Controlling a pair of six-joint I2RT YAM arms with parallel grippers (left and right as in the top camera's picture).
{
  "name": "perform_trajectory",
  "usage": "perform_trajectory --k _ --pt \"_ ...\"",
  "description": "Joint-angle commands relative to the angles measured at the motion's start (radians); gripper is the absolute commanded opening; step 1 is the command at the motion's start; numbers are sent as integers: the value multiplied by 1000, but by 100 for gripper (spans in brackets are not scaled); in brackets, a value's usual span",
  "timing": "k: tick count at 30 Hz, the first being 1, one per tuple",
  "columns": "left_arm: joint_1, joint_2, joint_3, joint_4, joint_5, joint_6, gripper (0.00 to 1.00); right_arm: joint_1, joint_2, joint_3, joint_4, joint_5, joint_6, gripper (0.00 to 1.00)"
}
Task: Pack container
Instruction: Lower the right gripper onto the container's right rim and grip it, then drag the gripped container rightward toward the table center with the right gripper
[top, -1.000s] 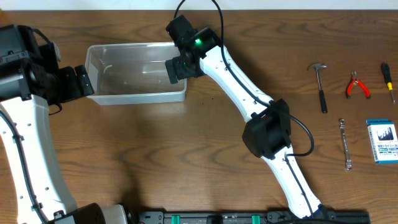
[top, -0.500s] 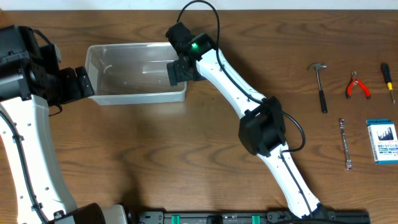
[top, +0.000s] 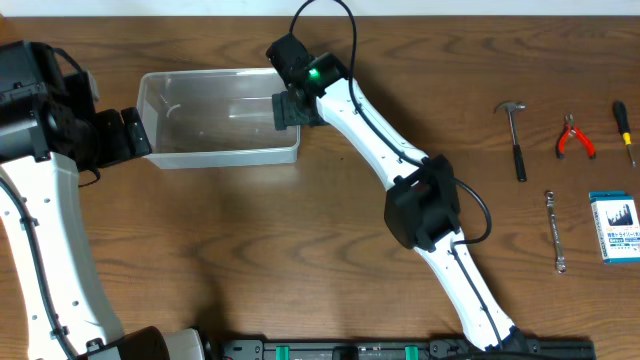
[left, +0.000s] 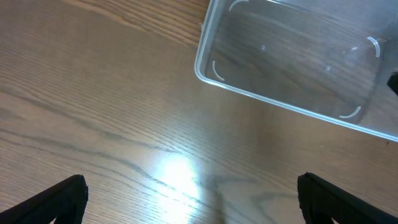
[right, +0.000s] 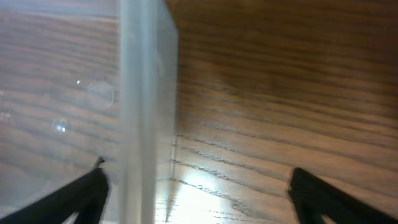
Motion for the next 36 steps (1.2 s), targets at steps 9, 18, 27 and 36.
perform_trajectory --k 9,18,27,36 --pt "5 -6 6 -3 10 -9 98 -36 -3 18 2 27 24 60" --pt "5 -6 6 -3 10 -9 98 -34 -4 20 8 26 24 39" --pt "5 -6 6 -3 10 -9 98 -32 -4 60 12 27 24 20" --pt "5 -6 6 -4 10 -9 98 -31 -4 141 6 28 16 8"
